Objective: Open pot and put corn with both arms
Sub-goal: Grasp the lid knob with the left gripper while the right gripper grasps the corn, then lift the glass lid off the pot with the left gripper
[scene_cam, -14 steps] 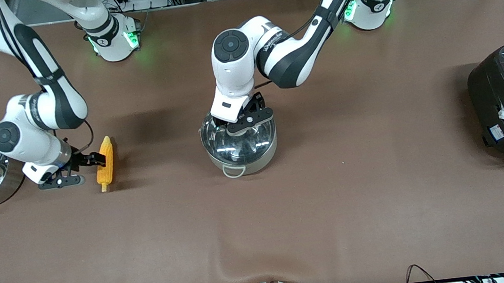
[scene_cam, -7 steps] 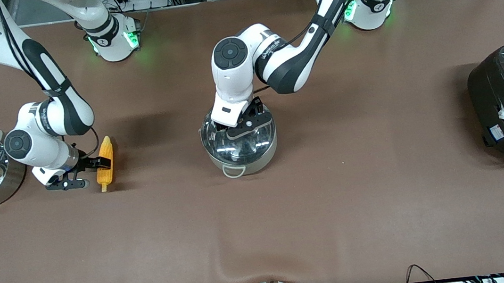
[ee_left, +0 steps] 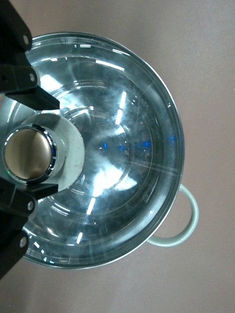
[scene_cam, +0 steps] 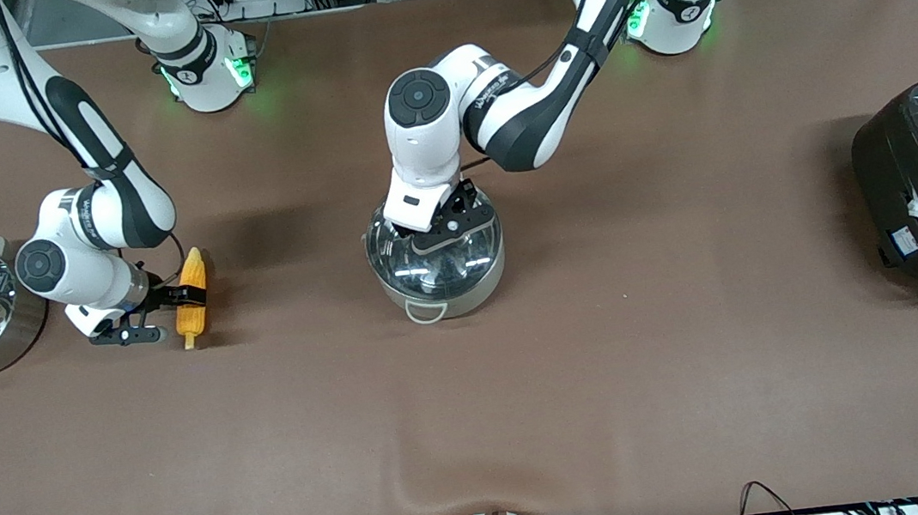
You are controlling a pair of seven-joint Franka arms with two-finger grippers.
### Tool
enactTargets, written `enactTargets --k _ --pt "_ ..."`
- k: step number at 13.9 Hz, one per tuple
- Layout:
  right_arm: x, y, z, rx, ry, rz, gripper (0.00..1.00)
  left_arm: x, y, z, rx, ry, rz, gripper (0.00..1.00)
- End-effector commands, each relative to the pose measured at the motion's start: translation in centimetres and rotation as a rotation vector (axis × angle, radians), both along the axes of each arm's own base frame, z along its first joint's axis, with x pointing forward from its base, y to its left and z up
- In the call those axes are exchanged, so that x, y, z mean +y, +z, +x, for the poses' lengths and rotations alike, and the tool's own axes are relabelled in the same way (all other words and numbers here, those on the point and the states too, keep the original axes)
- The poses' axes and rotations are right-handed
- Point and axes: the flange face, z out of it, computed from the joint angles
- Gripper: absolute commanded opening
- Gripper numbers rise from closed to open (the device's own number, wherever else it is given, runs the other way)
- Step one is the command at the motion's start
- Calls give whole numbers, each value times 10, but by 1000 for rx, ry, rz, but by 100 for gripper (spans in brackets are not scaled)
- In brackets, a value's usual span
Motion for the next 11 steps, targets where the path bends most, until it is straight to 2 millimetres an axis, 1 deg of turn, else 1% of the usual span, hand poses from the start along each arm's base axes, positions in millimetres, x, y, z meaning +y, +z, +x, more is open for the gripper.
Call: enactTargets --k 1,2,4,5,6,7,8,10,11 --pt "3 -7 1 -13 -13 -4 100 -6 -5 2 -20 17 15 59" --pt "7 -8 1 -11 -7 -4 100 -6 -6 2 -19 17 16 50" --pt "8 -7 2 -13 -3 -4 100 -6 -6 1 -18 17 14 37" --pt "8 -7 2 -13 -3 -4 65 -6 -6 1 -17 18 14 28" --pt "8 -7 2 -11 -3 -4 22 -6 -5 1 -18 18 13 21" --pt "9 -7 2 -11 -4 -3 3 -6 -5 1 -19 18 12 11" --pt "9 -8 0 -5 -9 -2 0 -6 -4 1 -20 17 11 0" --pt "9 -9 -1 4 -16 0 0 -2 8 5 -28 22 1 0" --pt "12 -9 0 4 -12 0 0 1 24 6 -37 26 -9 0"
